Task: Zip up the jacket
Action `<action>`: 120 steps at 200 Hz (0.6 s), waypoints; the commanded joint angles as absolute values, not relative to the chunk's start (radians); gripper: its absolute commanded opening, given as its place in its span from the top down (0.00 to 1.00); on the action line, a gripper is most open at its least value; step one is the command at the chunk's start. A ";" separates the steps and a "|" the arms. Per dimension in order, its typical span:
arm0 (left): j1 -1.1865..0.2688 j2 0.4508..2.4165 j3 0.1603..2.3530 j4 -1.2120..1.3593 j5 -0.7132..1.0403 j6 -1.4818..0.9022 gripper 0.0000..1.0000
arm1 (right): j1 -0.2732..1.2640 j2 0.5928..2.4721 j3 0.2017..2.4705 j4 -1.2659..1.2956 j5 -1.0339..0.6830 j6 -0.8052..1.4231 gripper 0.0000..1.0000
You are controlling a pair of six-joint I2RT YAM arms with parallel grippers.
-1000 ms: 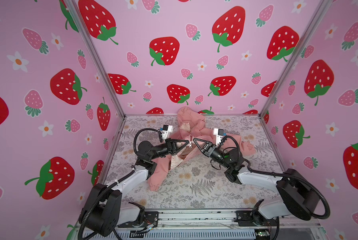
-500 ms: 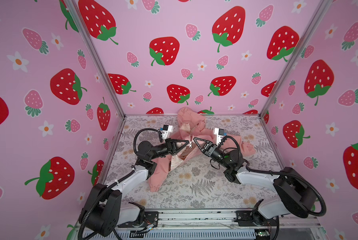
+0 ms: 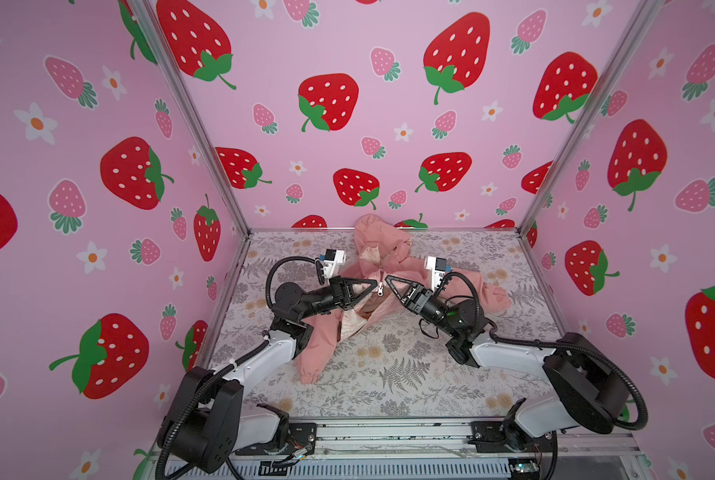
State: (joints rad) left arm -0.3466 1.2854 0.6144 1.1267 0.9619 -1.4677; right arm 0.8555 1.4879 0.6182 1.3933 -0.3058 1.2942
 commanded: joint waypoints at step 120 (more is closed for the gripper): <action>-0.345 1.304 0.655 1.262 0.988 -1.519 1.00 | 0.869 1.477 0.602 1.520 -0.270 1.323 1.00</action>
State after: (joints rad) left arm -0.3466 1.3052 0.6144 1.1618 0.9615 -1.4887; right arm 0.8658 1.5093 0.6159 1.4345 -0.2966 1.3163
